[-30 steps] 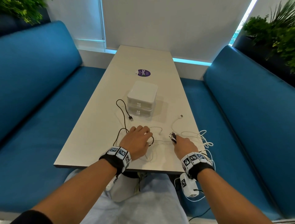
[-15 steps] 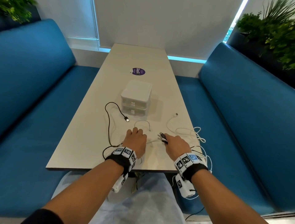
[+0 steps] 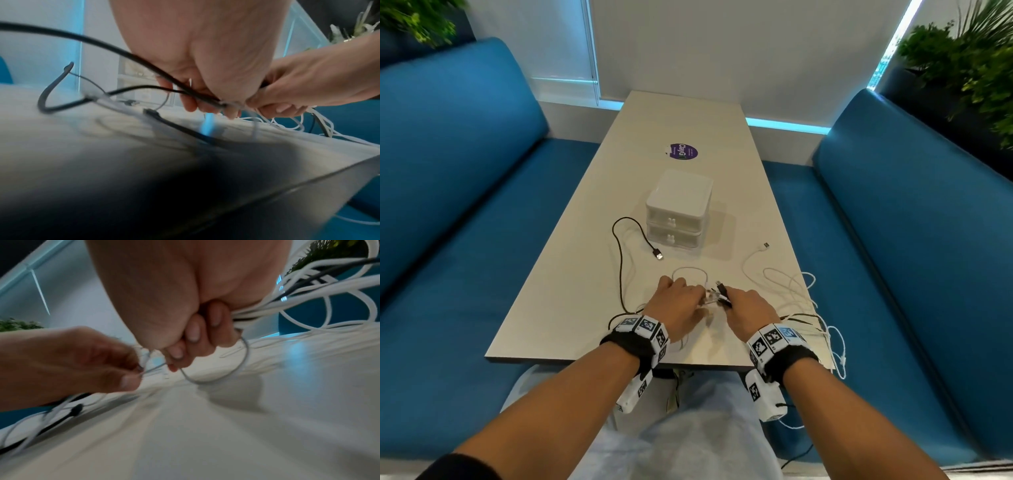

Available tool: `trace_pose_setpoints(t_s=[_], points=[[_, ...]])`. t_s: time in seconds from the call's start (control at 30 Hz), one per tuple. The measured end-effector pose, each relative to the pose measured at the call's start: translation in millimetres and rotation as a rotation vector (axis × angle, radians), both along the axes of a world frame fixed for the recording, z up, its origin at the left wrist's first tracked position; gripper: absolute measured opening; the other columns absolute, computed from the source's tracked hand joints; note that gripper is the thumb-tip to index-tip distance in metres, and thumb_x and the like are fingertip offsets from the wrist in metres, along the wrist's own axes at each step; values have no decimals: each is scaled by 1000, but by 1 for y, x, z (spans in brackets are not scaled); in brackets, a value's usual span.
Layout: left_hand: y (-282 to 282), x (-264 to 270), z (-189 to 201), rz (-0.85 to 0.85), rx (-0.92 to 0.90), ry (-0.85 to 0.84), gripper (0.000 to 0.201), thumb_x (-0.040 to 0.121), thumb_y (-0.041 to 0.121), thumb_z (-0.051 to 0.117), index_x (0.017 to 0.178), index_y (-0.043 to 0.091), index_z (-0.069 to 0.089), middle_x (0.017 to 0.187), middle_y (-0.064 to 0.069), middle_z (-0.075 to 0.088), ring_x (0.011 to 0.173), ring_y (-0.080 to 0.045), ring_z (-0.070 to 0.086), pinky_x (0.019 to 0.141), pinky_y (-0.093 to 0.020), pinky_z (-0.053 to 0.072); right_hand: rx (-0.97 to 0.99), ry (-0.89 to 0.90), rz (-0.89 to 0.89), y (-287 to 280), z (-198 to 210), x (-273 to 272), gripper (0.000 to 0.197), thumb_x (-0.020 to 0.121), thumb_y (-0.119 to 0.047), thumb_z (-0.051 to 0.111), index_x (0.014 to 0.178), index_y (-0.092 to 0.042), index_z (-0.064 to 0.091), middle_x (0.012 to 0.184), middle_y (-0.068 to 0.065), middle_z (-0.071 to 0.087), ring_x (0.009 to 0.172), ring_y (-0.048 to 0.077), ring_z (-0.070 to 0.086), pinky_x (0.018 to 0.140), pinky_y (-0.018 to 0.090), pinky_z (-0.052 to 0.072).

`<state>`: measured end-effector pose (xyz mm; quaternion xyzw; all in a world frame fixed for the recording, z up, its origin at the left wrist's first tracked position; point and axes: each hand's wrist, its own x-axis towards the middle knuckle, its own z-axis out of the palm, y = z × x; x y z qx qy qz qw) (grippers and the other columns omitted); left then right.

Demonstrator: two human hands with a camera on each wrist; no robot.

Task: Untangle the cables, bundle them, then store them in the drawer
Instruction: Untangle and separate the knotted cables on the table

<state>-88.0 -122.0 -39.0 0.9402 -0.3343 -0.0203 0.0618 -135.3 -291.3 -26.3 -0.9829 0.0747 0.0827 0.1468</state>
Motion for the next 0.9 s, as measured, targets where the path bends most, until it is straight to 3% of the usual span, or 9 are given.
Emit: trace_pose_setpoints(t_s=[0.07, 0.2, 0.4, 0.5, 0.6, 0.7, 0.8, 0.9], points=[[6, 6, 3, -31, 117, -16, 28, 102, 36, 39, 100, 23, 63, 96, 2, 66, 99, -23, 49, 93, -41, 28, -31, 5, -74, -11, -1, 1, 27, 101, -30, 41, 120, -22, 58, 104, 12, 67, 91, 33, 64, 73, 36, 50], [12, 15, 5, -17, 160, -4, 32, 103, 33, 37, 98, 25, 67, 93, 3, 66, 93, -22, 50, 90, -41, 25, -53, 4, -167, -19, 2, 1, 26, 101, -29, 39, 118, -22, 57, 100, 9, 65, 82, 28, 59, 69, 33, 42], [8, 13, 1, 189, 201, -10, 26, 94, 30, 39, 84, 23, 62, 71, 5, 55, 70, -20, 50, 96, -42, 26, 24, -61, -257, -14, 9, -1, 32, 102, -39, 36, 118, -20, 57, 106, 11, 65, 97, 34, 63, 77, 37, 46], [12, 14, -3, 262, 204, 27, 20, 91, 27, 41, 80, 24, 58, 66, 7, 49, 68, -19, 50, 95, -41, 25, 110, -78, -237, -15, 9, -1, 37, 102, -44, 36, 120, -21, 59, 106, 10, 67, 96, 34, 63, 77, 38, 48], [6, 12, -5, 244, 190, 26, 21, 91, 26, 41, 79, 23, 59, 68, 5, 52, 67, -20, 49, 96, -43, 26, 189, -51, -109, -1, 8, -3, 42, 99, -51, 38, 119, -22, 62, 105, 12, 69, 93, 34, 64, 80, 43, 54], [-4, 8, 0, 200, 134, 44, 22, 90, 24, 41, 76, 24, 58, 68, 5, 55, 69, -22, 51, 95, -42, 27, 272, -58, -8, 24, 11, -4, 31, 101, -39, 42, 111, -17, 61, 104, 14, 69, 95, 36, 62, 79, 41, 50], [-2, 11, 0, 200, 0, 112, 20, 94, 23, 40, 84, 26, 57, 72, 7, 57, 82, -23, 59, 88, -40, 26, 370, -63, -65, 35, 13, 2, 22, 102, -23, 41, 101, -12, 60, 102, 15, 68, 94, 35, 61, 73, 36, 43], [4, 13, -1, 188, -109, 160, 26, 104, 32, 36, 90, 30, 58, 74, 9, 54, 87, -23, 58, 82, -39, 25, 374, -21, -78, 32, 4, 7, 19, 101, -20, 41, 97, -11, 58, 100, 14, 67, 91, 34, 61, 73, 36, 44]])
